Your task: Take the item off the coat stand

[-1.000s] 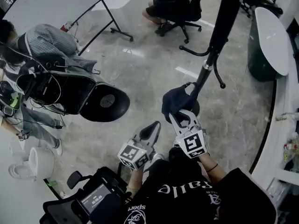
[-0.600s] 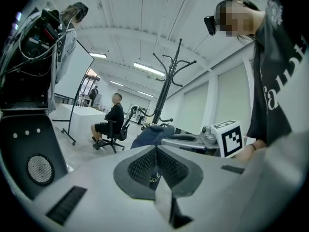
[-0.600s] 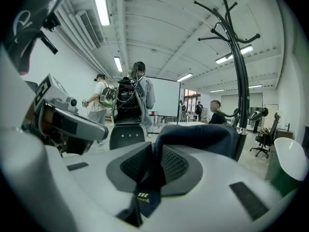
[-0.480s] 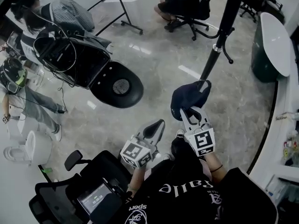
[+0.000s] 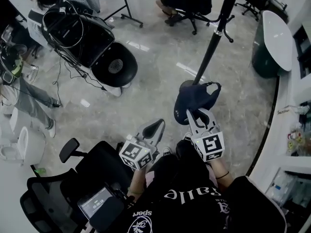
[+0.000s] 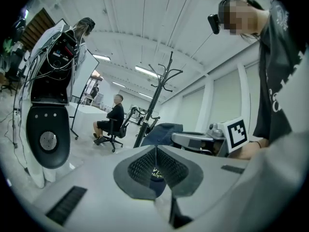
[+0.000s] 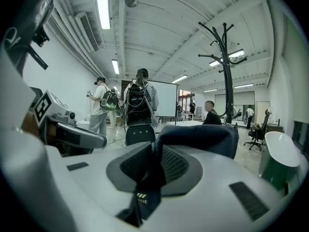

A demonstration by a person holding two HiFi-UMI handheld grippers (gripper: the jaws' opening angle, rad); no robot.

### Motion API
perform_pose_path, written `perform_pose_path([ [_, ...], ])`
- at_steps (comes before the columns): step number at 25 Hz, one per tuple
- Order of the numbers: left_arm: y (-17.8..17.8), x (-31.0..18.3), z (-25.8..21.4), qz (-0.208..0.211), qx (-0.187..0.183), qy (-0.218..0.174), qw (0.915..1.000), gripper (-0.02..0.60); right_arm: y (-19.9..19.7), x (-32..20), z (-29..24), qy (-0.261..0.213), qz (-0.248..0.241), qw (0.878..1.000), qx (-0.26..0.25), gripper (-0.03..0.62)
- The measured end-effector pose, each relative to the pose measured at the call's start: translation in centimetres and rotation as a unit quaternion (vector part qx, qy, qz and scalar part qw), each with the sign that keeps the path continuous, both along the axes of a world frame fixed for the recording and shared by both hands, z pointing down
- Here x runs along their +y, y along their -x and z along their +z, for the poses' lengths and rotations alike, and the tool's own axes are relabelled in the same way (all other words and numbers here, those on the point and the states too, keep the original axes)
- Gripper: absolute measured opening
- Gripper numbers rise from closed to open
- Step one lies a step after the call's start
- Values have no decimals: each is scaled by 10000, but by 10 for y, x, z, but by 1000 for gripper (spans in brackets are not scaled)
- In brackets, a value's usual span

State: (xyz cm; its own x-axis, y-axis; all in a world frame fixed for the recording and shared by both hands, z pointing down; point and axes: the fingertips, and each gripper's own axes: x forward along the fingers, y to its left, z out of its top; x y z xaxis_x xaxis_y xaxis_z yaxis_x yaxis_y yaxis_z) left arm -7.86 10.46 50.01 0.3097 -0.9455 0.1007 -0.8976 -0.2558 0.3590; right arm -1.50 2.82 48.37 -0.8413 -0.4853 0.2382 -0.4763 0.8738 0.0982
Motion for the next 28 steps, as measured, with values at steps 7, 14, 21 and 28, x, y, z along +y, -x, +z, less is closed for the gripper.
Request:
perform_pose_path([
  [7,-54,8,-20,338,-133,-199,9991,3,-53,30,-5,-23,87,9999,-56,70],
  [14,-132,2,-26,531,-178,-238,9981,3,-121,38,-9,-95,44,9999,-53,69],
  [21,-201,16,-18,464,-133,-127,9988,3,-188,52,-8,-22,-28,10000,-67,69],
  [28,-259,30,-13,411,-93,-111,9991,3,-240,67,-2,26,-136,9999,-58,69],
])
